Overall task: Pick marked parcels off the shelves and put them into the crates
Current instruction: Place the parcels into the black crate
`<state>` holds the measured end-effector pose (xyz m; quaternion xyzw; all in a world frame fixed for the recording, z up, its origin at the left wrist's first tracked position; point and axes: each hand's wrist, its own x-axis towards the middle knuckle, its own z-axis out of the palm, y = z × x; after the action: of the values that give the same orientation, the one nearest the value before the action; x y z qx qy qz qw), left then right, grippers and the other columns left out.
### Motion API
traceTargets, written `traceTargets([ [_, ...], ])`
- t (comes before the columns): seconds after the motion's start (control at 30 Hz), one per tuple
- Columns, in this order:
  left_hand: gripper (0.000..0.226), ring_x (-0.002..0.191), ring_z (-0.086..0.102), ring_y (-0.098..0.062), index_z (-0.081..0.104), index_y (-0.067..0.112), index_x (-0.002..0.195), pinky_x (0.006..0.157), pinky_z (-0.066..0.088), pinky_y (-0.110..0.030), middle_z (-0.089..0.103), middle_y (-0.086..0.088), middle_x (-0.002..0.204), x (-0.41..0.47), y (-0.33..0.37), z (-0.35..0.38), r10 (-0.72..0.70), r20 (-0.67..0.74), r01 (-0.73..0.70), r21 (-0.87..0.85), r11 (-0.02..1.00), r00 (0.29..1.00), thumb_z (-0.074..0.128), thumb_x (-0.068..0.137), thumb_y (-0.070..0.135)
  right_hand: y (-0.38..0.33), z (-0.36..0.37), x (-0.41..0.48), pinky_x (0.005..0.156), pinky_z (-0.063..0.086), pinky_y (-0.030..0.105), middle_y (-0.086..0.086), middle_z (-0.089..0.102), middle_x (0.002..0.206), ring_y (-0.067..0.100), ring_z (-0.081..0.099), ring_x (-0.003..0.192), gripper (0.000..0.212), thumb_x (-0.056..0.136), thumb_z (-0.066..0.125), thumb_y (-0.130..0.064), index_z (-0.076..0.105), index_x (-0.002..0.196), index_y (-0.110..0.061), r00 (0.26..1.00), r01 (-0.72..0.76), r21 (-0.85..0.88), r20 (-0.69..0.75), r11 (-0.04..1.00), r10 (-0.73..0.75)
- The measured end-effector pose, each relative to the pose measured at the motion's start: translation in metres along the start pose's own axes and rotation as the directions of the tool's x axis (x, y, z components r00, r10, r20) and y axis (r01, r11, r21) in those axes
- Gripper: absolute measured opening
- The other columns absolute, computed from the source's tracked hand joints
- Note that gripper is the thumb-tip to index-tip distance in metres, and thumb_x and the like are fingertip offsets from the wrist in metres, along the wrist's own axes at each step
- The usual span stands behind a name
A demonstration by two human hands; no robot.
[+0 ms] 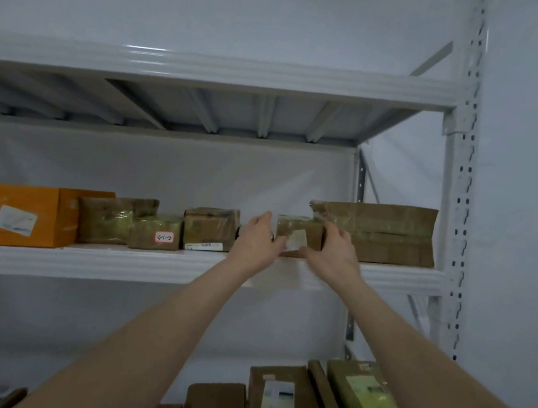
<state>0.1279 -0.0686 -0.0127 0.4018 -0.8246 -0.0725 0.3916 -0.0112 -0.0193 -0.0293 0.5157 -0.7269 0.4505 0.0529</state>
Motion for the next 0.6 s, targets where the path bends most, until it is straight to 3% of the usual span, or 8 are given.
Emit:
traceTargets([
  [0.17,0.062,0.132,0.042,-0.029,0.018,0.011,0.151,0.098,0.038,-0.030,0.038,-0.013,0.149,0.039,-0.001,0.015,-0.057,0.100,0.077,-0.209,0.975,0.993,0.046,0.099,0.028,-0.004,0.014,0.025,0.103,0.042,0.041,0.010,0.036,0.143,0.031,0.045,0.126,0.080,0.083,0.066,-0.038,0.026,0.150,-0.019,1.000,0.006,-0.015,-0.014,1.000,-0.006],
  [0.23,0.058,0.125,0.048,-0.029,0.024,0.013,0.150,0.098,0.040,-0.032,0.044,-0.013,0.145,0.044,-0.002,0.019,-0.085,0.066,0.100,-0.282,0.954,0.994,0.046,0.098,0.027,-0.002,0.019,0.030,0.104,0.041,0.042,0.010,0.041,0.142,0.031,0.044,0.128,0.078,0.083,0.066,-0.040,0.030,0.149,-0.019,1.000,0.009,0.007,-0.028,1.000,-0.009],
  [0.3,0.054,0.103,0.059,-0.022,0.033,0.014,0.146,0.090,0.045,-0.030,0.050,-0.013,0.139,0.043,-0.004,0.022,-0.133,0.001,0.120,-0.433,0.894,0.991,0.049,0.097,0.027,0.000,0.021,0.032,0.103,0.041,0.041,0.009,0.047,0.139,0.029,0.046,0.126,0.073,0.083,0.066,-0.041,0.036,0.146,-0.018,0.998,-0.010,0.109,-0.061,0.994,0.017],
  [0.37,0.050,0.077,0.056,-0.011,0.042,0.012,0.140,0.075,0.045,-0.024,0.056,-0.011,0.129,0.035,-0.003,0.022,-0.193,-0.062,0.126,-0.560,0.819,0.979,0.054,0.095,0.031,-0.001,0.020,0.030,0.100,0.043,0.038,0.009,0.052,0.133,0.027,0.052,0.120,0.063,0.087,0.063,-0.043,0.044,0.140,-0.015,0.991,-0.033,0.244,-0.116,0.969,0.063],
  [0.4,0.050,0.078,0.056,-0.011,0.046,0.012,0.137,0.074,0.046,-0.024,0.057,-0.009,0.127,0.032,-0.001,0.022,-0.228,-0.090,0.131,-0.597,0.792,0.969,0.056,0.094,0.034,-0.003,0.018,0.029,0.098,0.045,0.038,0.009,0.056,0.128,0.027,0.055,0.115,0.058,0.088,0.060,-0.045,0.050,0.136,-0.013,0.985,-0.046,0.303,-0.143,0.952,0.093],
  [0.5,0.053,0.112,0.056,-0.024,0.055,0.010,0.128,0.098,0.045,-0.036,0.057,-0.007,0.129,0.027,0.002,0.021,-0.368,-0.080,0.214,-0.693,0.688,0.926,0.060,0.089,0.046,-0.007,0.008,0.022,0.092,0.049,0.041,0.006,0.068,0.103,0.026,0.062,0.097,0.039,0.091,0.053,-0.052,0.065,0.106,-0.018,0.966,-0.124,0.436,-0.151,0.891,0.209],
  [0.53,0.050,0.114,0.056,-0.027,0.060,0.009,0.121,0.100,0.045,-0.040,0.059,-0.009,0.127,0.025,0.006,0.019,-0.397,-0.042,0.250,-0.715,0.653,0.917,0.062,0.088,0.046,-0.007,0.004,0.022,0.090,0.051,0.042,0.005,0.069,0.095,0.025,0.063,0.093,0.034,0.091,0.054,-0.051,0.066,0.097,-0.019,0.964,-0.150,0.456,-0.131,0.877,0.233],
  [0.6,0.027,0.105,0.061,-0.029,0.067,0.010,0.090,0.093,0.050,-0.038,0.066,-0.014,0.114,0.021,0.011,0.016,-0.417,0.025,0.291,-0.753,0.590,0.909,0.066,0.087,0.036,-0.005,-0.002,0.022,0.089,0.052,0.041,0.004,0.070,0.091,0.024,0.064,0.090,0.031,0.088,0.063,-0.044,0.068,0.098,-0.016,0.962,-0.179,0.526,-0.081,0.831,0.259],
])
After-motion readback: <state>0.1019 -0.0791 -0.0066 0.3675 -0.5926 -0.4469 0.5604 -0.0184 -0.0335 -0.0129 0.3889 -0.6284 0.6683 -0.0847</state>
